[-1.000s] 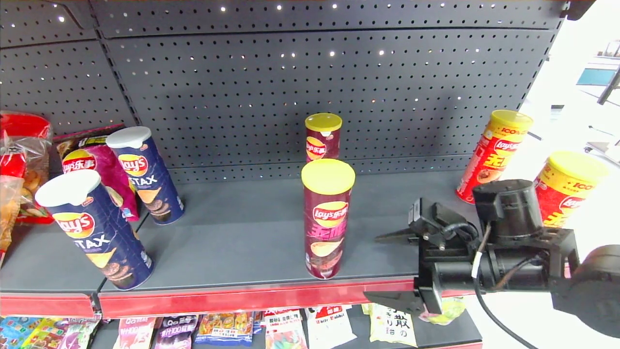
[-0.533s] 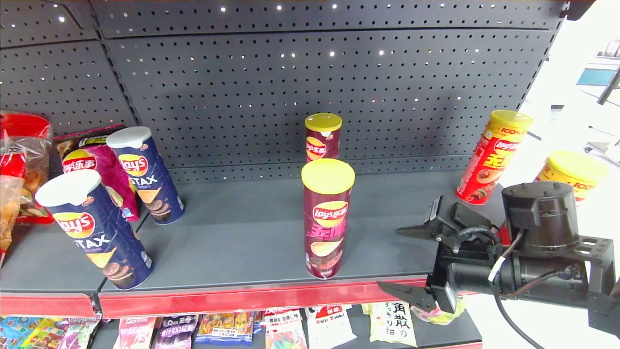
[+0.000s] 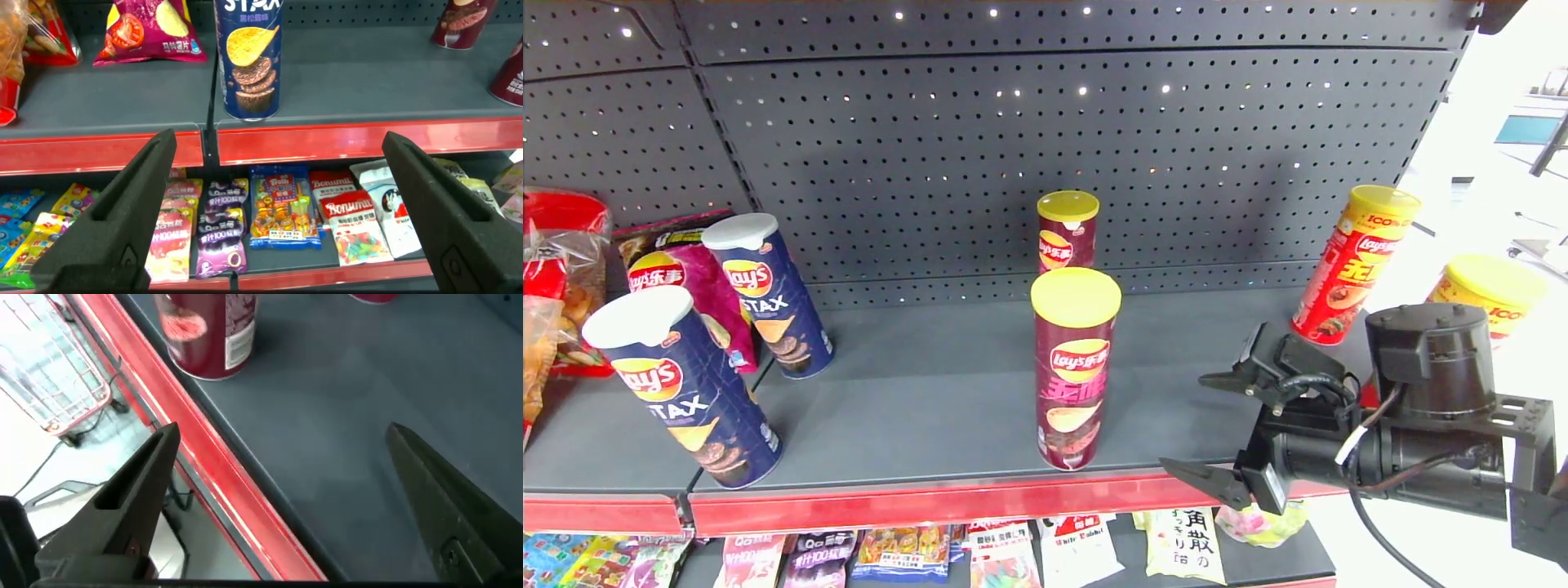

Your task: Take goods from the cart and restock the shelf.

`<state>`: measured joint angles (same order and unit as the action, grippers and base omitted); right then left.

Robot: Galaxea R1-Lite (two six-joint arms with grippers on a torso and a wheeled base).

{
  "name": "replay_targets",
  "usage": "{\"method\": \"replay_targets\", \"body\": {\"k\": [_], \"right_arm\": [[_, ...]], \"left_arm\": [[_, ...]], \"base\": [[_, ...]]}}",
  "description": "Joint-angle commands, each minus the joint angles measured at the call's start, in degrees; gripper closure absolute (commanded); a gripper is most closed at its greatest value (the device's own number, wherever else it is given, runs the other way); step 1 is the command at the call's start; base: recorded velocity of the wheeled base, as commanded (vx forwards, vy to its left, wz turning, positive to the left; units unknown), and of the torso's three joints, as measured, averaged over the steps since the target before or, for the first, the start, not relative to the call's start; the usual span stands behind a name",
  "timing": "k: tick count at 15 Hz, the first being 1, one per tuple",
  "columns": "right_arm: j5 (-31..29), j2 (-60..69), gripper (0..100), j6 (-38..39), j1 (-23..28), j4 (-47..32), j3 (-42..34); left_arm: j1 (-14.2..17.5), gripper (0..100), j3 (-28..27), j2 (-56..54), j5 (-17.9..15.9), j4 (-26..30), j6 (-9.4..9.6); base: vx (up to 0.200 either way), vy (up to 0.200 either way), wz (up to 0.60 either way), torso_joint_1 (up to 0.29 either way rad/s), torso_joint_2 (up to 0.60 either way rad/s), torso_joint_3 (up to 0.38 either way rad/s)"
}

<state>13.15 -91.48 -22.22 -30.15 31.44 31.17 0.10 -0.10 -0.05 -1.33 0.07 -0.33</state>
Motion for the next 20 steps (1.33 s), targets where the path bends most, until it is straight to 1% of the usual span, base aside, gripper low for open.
{"method": "replay_targets", "body": {"k": [1, 4, 6, 7, 11, 13, 20], "right_arm": [[-2.6, -0.4, 0, 1.0, -0.6, 0.0, 0.8], [-4.1, -2.8, 0, 3.7, -2.0, 0.2, 2.8], [-7.7, -5.0, 0, 6.6, -2.9, 0.2, 4.0], [-8.3, -5.6, 0, 6.9, -2.9, 0.3, 4.1], [-9.0, -8.1, 0, 7.0, -2.8, 1.8, 3.5], [-11.0, -10.3, 0, 7.1, -2.8, 1.9, 4.9], [-11.2, -14.0, 0, 7.2, -4.0, 2.0, 7.6]], "left_arm": [[0.1, 0, 0.0, 0.0, 0.0, 0.0, -0.02], [0.0, 0, 0.0, 0.0, 0.0, 0.0, -0.02], [0.0, 0, 0.0, 0.0, 0.0, 0.0, -0.02], [0.0, 0, 0.0, 0.0, 0.0, 0.0, -0.02], [0.0, 0, 0.0, 0.0, 0.0, 0.0, -0.02], [0.0, 0, 0.0, 0.0, 0.0, 0.0, -0.02], [0.0, 0, 0.0, 0.0, 0.0, 0.0, -0.02]], "base": [[0.0, 0.0, 0.0, 0.0, 0.0, 0.0], [0.0, 0.0, 0.0, 0.0, 0.0, 0.0], [0.0, 0.0, 0.0, 0.0, 0.0, 0.0], [0.0, 0.0, 0.0, 0.0, 0.0, 0.0], [0.0, 0.0, 0.0, 0.0, 0.0, 0.0], [0.0, 0.0, 0.0, 0.0, 0.0, 0.0], [0.0, 0.0, 0.0, 0.0, 0.0, 0.0]]}}
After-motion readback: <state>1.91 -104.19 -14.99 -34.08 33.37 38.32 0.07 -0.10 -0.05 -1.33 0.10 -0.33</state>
